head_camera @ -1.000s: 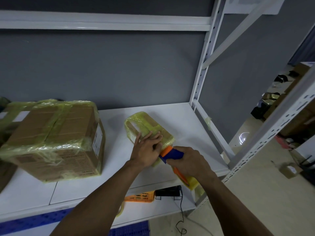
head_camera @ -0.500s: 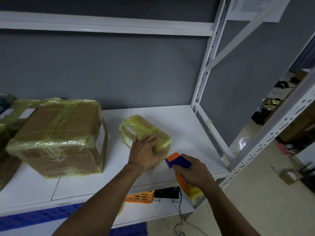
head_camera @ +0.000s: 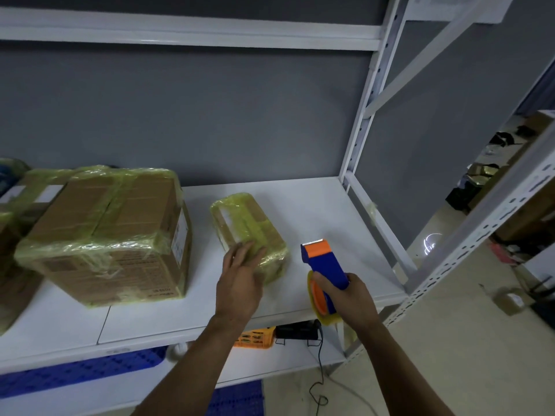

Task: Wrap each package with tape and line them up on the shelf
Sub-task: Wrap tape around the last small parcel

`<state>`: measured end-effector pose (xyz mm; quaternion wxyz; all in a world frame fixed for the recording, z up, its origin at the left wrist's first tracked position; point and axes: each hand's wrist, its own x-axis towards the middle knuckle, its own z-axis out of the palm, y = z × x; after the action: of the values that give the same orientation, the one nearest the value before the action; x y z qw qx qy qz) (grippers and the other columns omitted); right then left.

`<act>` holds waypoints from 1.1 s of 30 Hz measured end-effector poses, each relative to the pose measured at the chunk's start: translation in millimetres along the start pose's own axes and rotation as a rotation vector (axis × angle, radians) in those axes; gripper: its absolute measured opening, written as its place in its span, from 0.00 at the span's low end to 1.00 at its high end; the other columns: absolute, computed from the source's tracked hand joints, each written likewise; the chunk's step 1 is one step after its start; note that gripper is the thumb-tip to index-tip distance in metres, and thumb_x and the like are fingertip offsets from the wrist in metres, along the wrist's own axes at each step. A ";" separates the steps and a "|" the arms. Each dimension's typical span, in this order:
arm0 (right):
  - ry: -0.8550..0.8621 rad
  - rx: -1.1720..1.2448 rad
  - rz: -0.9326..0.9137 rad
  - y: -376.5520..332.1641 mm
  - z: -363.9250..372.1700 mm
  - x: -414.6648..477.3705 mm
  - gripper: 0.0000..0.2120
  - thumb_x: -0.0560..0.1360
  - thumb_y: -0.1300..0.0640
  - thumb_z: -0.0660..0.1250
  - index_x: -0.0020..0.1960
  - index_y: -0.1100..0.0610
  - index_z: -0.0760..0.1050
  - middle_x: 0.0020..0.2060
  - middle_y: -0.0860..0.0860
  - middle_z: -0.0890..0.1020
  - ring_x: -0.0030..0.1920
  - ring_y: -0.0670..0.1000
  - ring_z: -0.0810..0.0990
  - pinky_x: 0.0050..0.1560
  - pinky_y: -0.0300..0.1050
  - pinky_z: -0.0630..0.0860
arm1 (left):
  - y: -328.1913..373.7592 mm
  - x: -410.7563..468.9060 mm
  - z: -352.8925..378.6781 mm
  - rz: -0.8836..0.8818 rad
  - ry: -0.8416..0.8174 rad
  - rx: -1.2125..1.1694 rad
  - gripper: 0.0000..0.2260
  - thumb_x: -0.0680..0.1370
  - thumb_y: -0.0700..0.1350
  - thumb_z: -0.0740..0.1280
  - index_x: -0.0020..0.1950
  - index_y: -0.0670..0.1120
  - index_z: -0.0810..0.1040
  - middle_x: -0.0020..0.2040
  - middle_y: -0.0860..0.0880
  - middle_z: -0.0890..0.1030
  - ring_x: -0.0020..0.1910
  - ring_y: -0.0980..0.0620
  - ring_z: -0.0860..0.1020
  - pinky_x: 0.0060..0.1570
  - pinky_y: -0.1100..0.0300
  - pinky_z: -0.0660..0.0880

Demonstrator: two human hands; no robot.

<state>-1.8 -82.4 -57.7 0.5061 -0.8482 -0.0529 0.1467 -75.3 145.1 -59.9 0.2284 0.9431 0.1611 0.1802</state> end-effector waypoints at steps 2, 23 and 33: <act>-0.043 -0.007 0.088 -2.1 -3.7 1.8 0.21 0.76 0.38 0.72 0.48 0.57 0.76 0.38 0.52 0.81 0.39 0.48 0.82 0.35 0.36 0.75 | -6.2 -2.1 0.6 -0.008 0.032 -0.063 0.24 0.77 0.38 0.70 0.70 0.58 0.77 0.74 0.59 0.70 0.76 0.51 0.61 0.57 0.51 0.79; -0.422 -0.144 -0.367 -42.1 -35.2 -19.3 0.21 0.69 0.37 0.76 0.51 0.50 0.76 0.38 0.50 0.83 0.35 0.51 0.83 0.38 0.39 0.80 | 32.9 -1.0 -60.0 -0.320 -0.273 -1.005 0.03 0.78 0.53 0.73 0.49 0.62 0.86 0.48 0.57 0.87 0.50 0.61 0.83 0.53 0.62 0.75; -0.418 -0.179 -0.461 -45.6 -27.9 -14.9 0.24 0.66 0.36 0.79 0.57 0.41 0.76 0.50 0.39 0.84 0.49 0.44 0.85 0.45 0.34 0.80 | 19.6 -5.7 -65.7 -0.239 -0.167 -0.900 0.06 0.79 0.49 0.71 0.47 0.60 0.86 0.43 0.53 0.86 0.45 0.56 0.84 0.49 0.63 0.79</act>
<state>-4.9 -87.5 -2.5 0.4277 -0.8064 -0.3594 0.1941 -103.2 150.8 2.7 0.6457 0.7366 0.1555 0.1280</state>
